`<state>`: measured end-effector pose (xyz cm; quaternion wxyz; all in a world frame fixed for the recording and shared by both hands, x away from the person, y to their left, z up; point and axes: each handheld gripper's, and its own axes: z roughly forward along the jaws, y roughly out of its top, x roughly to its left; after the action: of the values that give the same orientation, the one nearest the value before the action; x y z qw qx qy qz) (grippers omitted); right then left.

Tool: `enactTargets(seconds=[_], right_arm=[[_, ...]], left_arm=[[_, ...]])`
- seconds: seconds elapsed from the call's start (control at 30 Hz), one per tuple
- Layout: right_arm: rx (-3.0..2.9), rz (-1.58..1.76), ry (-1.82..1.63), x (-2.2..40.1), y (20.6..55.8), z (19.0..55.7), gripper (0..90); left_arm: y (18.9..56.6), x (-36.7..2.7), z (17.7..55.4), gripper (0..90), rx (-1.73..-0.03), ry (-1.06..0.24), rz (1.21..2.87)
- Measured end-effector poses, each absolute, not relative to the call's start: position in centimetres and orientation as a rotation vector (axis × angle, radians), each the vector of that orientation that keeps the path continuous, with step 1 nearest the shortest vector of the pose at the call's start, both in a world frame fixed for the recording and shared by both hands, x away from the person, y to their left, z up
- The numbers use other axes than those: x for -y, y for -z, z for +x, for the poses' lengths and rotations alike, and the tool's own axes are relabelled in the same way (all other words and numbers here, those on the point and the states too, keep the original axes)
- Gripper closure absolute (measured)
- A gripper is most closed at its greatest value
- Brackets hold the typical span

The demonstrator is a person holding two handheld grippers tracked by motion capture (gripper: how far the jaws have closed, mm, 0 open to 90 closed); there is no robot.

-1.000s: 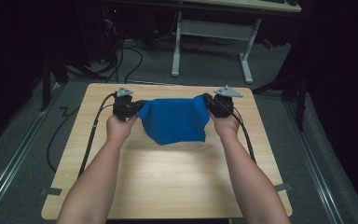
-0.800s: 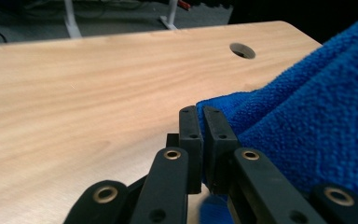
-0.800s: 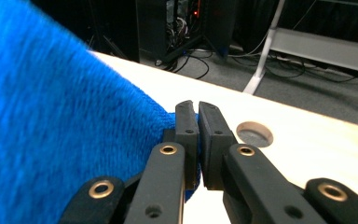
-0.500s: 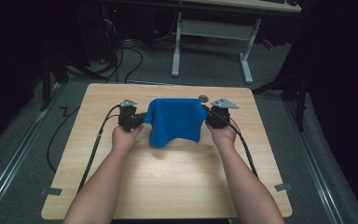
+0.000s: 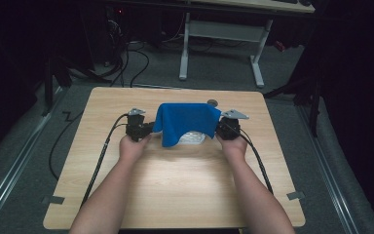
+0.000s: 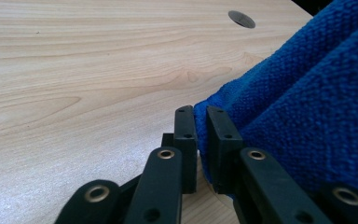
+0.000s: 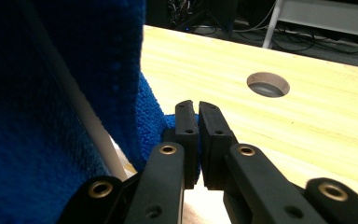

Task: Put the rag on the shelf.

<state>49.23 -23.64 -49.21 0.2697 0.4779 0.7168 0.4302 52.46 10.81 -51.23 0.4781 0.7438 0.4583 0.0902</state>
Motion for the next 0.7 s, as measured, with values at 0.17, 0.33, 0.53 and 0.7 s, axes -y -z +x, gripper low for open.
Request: enactTargets(seconds=[0.17,0.33,0.53,0.7], right_arm=[[-1.936,1.278,-1.167,23.5,49.2,49.3,85.2],[-1.936,1.282,-1.166,23.5,49.1,49.2,84.4],[-1.940,1.278,-1.165,23.5,49.0,49.3,79.1],[-1.923,1.282,-1.167,23.7,48.4,49.3,75.1]], left_arm=[[51.3,-11.3,52.4,77.0,-1.137,-0.230,1.796],[51.3,-11.5,52.3,77.1,-1.139,-0.240,1.801],[50.8,-11.8,52.1,72.6,-1.134,-0.270,1.802],[50.0,-12.5,52.0,65.0,-1.141,-0.308,1.790]])
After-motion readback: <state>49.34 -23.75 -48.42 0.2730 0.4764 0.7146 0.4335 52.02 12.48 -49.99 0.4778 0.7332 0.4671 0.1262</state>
